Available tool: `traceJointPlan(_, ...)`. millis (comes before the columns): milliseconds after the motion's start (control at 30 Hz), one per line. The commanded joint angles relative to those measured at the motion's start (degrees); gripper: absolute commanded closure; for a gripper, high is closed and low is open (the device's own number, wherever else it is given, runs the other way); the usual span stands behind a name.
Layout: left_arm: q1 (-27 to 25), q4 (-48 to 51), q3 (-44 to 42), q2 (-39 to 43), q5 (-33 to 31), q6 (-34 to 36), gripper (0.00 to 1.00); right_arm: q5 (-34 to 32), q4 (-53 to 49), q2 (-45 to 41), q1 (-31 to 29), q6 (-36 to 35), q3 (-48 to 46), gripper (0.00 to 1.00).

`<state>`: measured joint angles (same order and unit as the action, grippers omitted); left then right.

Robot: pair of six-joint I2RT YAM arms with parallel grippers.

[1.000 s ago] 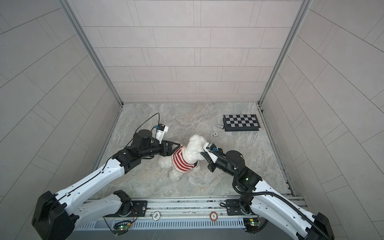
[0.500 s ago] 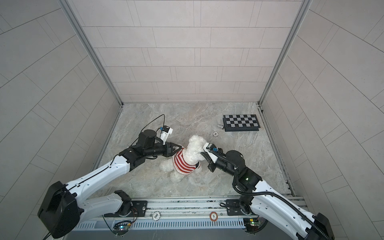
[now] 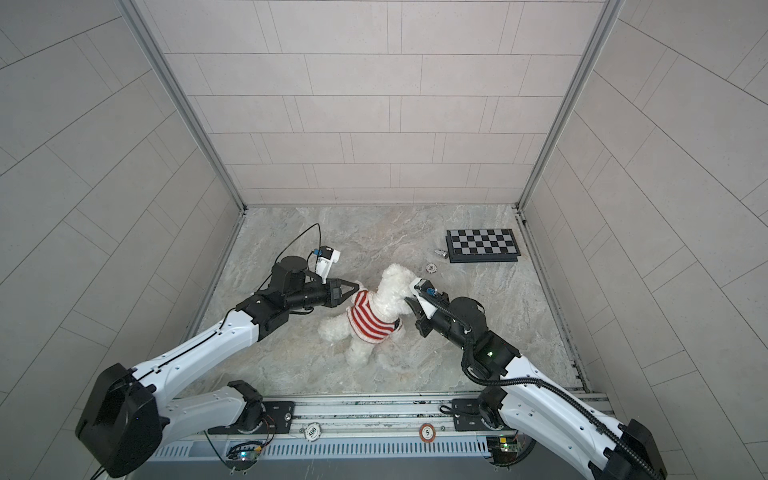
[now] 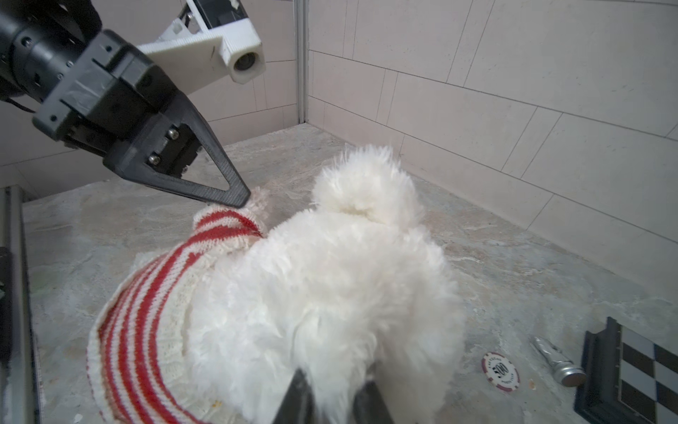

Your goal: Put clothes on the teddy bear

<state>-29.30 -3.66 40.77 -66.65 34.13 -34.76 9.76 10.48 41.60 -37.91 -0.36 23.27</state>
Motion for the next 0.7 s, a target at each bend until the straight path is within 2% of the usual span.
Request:
traceJointPlan(0,2.94,-3.41,-0.65,-0.15,0.03,-2.84,1.00,-2.97,4.74,0.85,0.21,1.31,0.22,0.66)
traceJointPlan(100,5.12,-5.42,-0.63,-1.25,-0.93,-5.38,1.00,-3.58,5.38,2.28,0.21,1.86,0.10,0.51)
traceJointPlan(167,6.83,-4.83,0.15,-1.59,-2.25,-6.10,1.00,-4.26,3.89,2.89,0.23,2.17,0.67,0.46)
traceJointPlan(267,8.97,0.88,2.48,0.38,-7.89,-3.86,1.00,-5.45,2.72,2.45,0.24,2.87,0.46,0.43)
traceJointPlan(367,9.08,13.29,7.94,3.36,-20.49,3.84,1.00,-7.63,2.62,1.43,0.29,3.93,-0.87,0.39)
traceJointPlan(467,9.08,20.90,11.78,4.40,-31.22,7.74,1.00,-8.88,2.39,0.71,0.70,4.57,-1.73,0.37)
traceJointPlan(533,9.00,22.18,12.27,4.34,-34.87,8.13,1.00,-9.20,1.87,0.03,1.13,4.68,-2.15,0.36)
traceJointPlan(667,8.74,19.88,9.69,2.82,-37.76,5.46,1.00,-9.43,2.44,-2.62,2.41,5.65,-4.63,0.36)
